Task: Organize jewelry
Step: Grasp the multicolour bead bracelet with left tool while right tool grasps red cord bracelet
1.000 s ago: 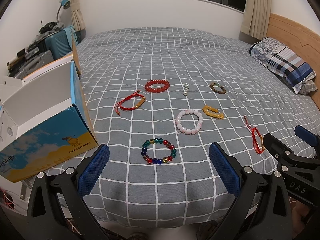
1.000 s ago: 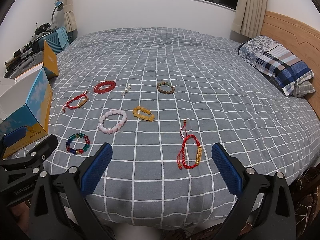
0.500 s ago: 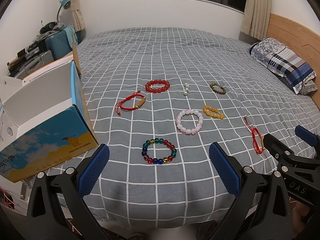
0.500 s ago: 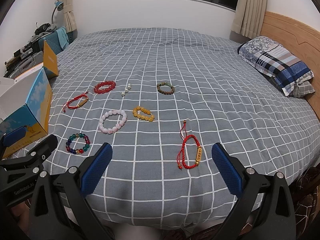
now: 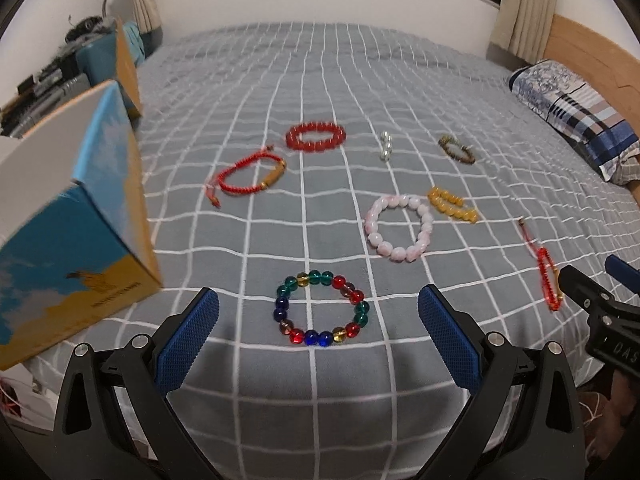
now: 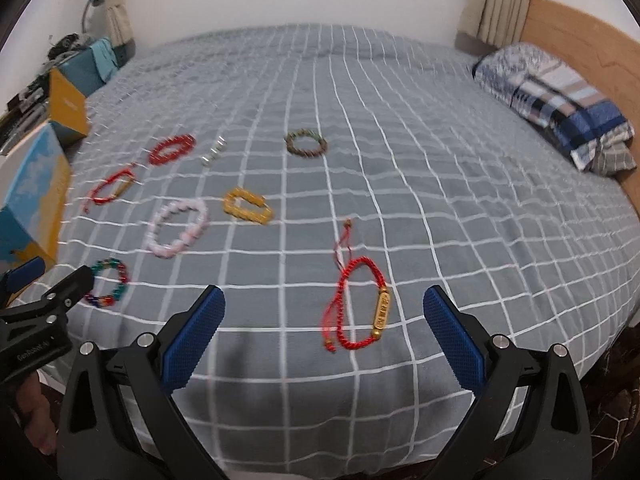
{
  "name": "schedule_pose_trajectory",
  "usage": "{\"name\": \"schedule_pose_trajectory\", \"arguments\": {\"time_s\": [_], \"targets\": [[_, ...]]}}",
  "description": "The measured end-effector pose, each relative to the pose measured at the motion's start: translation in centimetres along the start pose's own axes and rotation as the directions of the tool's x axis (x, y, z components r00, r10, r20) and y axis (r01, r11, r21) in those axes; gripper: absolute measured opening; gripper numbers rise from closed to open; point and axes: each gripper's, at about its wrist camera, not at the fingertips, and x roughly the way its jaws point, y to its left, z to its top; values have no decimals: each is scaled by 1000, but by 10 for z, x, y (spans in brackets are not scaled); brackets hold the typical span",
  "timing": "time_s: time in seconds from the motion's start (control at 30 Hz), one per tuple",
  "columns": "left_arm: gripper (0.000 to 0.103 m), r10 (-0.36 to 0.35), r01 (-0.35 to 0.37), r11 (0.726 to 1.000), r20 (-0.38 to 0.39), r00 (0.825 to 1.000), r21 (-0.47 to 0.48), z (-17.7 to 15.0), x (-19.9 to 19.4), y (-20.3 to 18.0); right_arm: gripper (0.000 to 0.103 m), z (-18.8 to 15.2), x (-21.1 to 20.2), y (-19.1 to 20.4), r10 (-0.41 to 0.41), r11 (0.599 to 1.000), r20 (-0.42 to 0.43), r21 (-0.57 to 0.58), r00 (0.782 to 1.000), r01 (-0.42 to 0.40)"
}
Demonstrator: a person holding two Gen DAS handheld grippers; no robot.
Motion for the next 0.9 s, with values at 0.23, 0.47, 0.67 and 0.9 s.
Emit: {"name": "schedule_pose_trajectory", "arguments": {"time_s": [0.23,0.47,0.67,0.9], "targets": [[97,1,-1,1000,-58,998,-1,1,34,-3,96,-4,42,-13,0,1000,-81,21,997,2],[97,31,-30,1000,-104,994,8,-4,63,-4,84,-7,68,-20,35,998,-146,59,989,-26],[82,37,-35,999,-112,993,19,-5,64,-6,63,-9,77,-21,87,994,-180,79,980,-74],[27,52,-51,999,-112,992,7,-7,55,4,26,-8,73,-24,59,995,-166,90,984,-45]]}}
